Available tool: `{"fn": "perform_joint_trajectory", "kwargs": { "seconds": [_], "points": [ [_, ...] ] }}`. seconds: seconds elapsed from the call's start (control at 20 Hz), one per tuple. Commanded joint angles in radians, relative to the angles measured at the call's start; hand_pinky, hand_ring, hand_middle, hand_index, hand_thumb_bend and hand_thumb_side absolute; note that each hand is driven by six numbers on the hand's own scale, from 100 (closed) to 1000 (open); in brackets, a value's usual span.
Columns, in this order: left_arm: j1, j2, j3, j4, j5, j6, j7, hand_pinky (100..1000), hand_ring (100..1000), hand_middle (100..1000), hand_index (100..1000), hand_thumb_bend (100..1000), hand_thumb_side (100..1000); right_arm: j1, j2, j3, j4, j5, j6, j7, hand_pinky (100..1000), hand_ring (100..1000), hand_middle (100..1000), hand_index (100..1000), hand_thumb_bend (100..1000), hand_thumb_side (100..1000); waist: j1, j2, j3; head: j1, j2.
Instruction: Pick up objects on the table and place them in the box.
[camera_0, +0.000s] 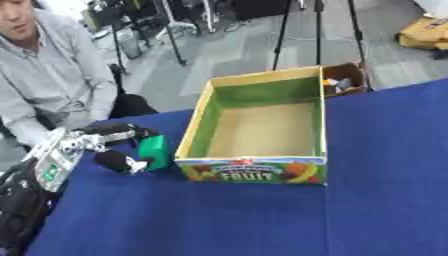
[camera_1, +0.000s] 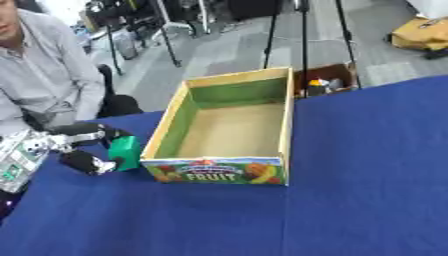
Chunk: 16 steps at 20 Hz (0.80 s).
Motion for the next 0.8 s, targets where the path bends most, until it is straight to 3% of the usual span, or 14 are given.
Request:
{"fn": "perform_joint_trajectory", "kwargs": {
  "seconds": [0.05, 0.8],
  "points": [
    [-0.007, 0.061, 0.019, -0.006, 0.013, 0.002, 0.009, 782, 807, 693, 668, 100, 488, 0.0, -0.025, -0.009, -0.017, 0.004, 0.003, -0.001, 932, 831, 474, 675, 100, 865, -0.004, -0.041, 0.003, 0.002, -0.004],
    [-0.014, 0.073, 0.021, -0.017, 0.06, 0.012, 0.05, 766, 781, 655, 608, 100, 431, 0.012, -0.02, -0.011, -0.024, 0.004, 0.016, -0.008, 938, 832, 475, 673, 100, 857, 0.002, -0.073, 0.015, -0.011, 0.014]
  ]
}}
